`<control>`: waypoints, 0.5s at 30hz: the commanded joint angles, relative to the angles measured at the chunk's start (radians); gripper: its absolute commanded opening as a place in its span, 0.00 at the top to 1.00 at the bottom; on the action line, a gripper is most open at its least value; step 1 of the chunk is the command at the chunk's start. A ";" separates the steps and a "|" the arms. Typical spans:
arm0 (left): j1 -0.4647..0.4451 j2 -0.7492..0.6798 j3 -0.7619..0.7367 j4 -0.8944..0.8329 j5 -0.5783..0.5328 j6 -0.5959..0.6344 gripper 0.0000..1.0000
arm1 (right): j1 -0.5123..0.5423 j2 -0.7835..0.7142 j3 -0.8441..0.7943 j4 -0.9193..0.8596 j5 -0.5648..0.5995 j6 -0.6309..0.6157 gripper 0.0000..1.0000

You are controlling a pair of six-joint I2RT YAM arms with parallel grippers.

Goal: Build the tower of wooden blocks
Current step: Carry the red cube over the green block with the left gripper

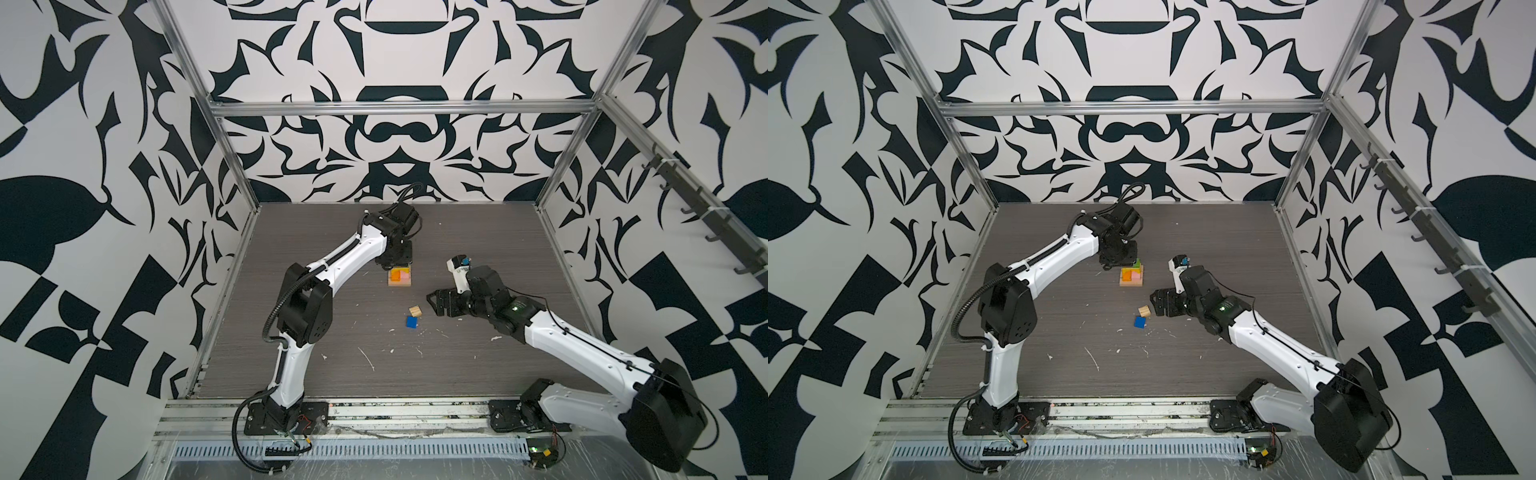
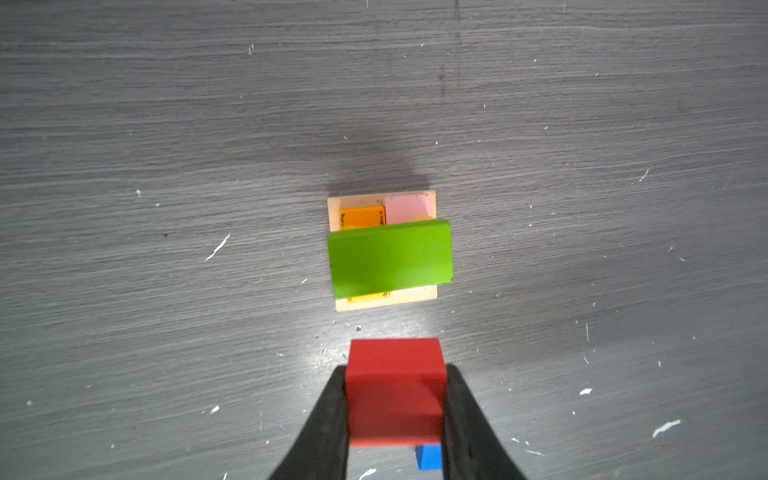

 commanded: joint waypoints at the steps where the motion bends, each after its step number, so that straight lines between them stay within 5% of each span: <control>1: 0.007 0.034 0.046 -0.055 -0.009 0.005 0.74 | 0.001 -0.016 -0.001 0.023 0.007 -0.024 0.09; 15: 0.008 0.115 0.136 -0.078 -0.033 -0.004 0.74 | 0.001 -0.034 0.004 -0.001 0.020 -0.033 0.08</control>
